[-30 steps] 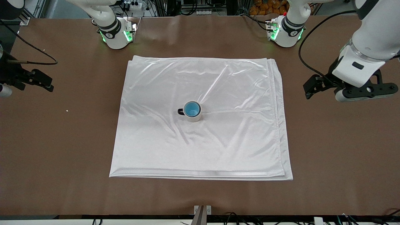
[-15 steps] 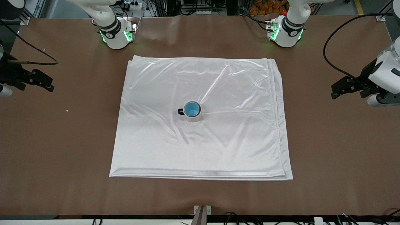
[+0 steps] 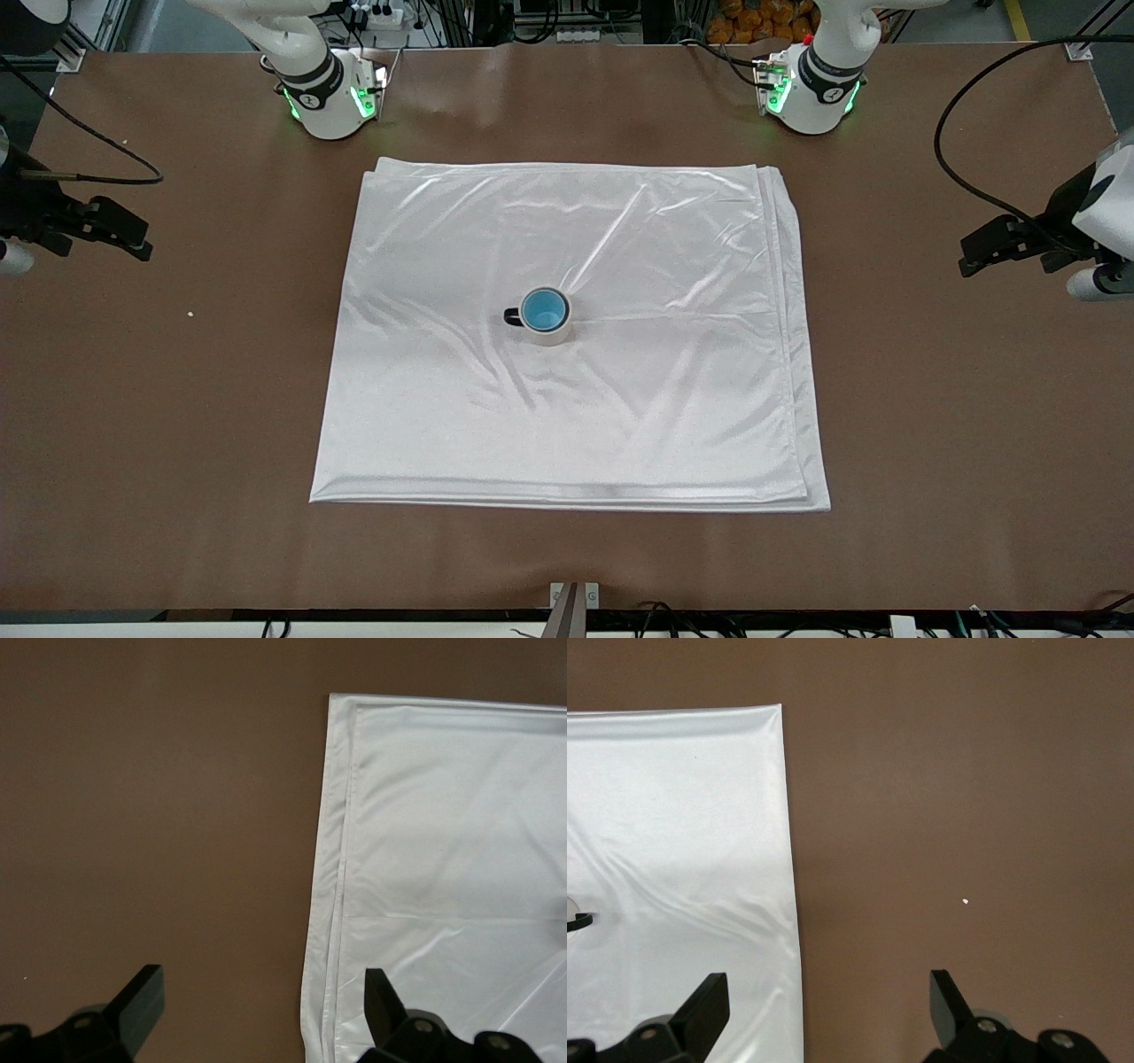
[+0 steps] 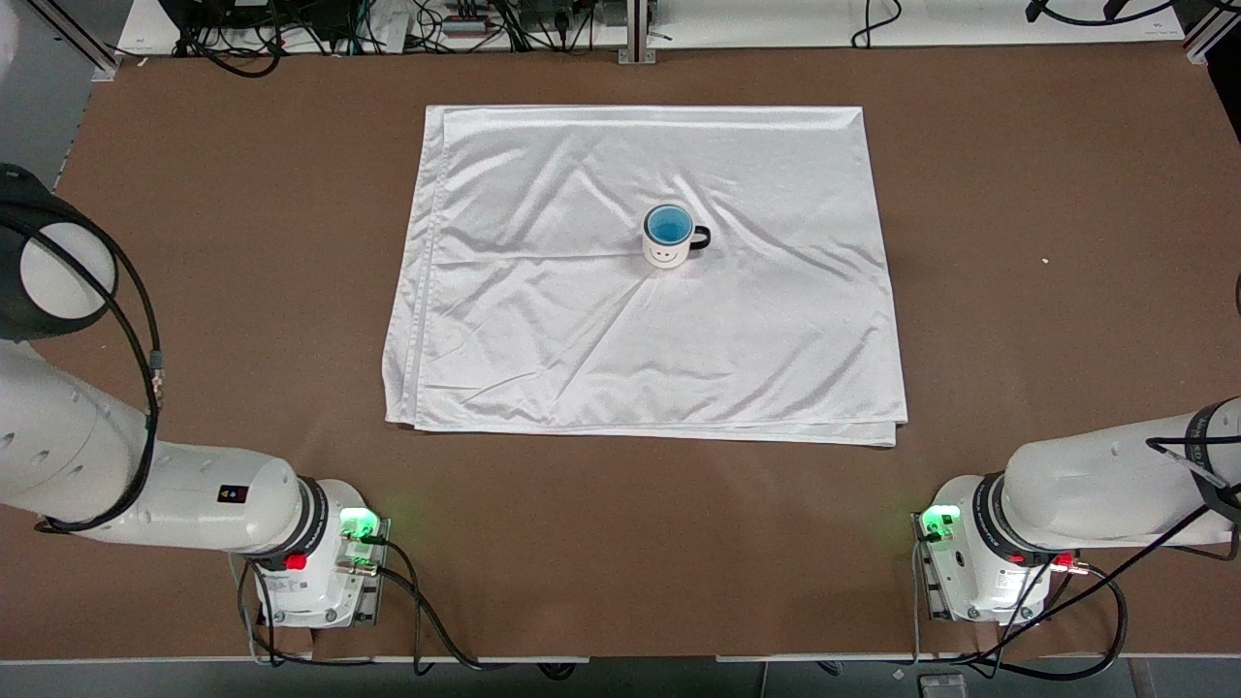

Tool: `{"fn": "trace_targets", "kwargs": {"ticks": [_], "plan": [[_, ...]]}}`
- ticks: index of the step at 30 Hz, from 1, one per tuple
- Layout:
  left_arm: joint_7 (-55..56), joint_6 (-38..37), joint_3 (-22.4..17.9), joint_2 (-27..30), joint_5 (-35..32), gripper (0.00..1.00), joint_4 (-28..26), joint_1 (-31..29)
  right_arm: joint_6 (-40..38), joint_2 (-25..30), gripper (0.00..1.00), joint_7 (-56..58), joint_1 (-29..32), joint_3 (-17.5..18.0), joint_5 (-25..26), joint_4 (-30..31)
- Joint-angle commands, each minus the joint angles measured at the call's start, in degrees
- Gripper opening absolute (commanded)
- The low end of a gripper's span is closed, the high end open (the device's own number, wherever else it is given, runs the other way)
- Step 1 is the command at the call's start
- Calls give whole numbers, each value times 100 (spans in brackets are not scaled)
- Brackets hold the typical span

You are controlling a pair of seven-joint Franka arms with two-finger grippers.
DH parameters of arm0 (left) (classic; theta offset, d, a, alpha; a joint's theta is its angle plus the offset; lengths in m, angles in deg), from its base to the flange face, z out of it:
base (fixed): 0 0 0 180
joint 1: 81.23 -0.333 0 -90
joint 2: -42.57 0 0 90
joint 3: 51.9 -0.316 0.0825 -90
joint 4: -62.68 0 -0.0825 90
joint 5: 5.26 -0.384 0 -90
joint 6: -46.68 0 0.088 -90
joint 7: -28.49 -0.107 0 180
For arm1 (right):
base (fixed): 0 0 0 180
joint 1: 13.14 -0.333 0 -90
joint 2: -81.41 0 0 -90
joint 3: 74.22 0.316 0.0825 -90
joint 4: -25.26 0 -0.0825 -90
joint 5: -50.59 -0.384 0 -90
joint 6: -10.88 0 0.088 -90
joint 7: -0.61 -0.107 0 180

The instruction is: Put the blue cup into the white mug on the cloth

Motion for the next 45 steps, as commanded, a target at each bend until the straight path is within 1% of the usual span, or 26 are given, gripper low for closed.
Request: {"fn": "trace_targets", "kwargs": {"ticks": [1, 6, 16, 45], "plan": [[-334, -44, -82, 250, 272, 100, -204, -116, 1, 99, 100, -107, 5, -16, -95, 75], [-335, -44, -91, 452, 307, 100, -372, -151, 1, 99, 100, -107, -3, -16, -86, 66], [-344, -44, -65, 426, 299, 100, -337, -239, 19, 99, 100, -107, -3, -16, -95, 75], [-387, -44, -56, 330, 246, 100, -319, -151, 19, 99, 100, -107, 14, -25, -95, 84]]}}
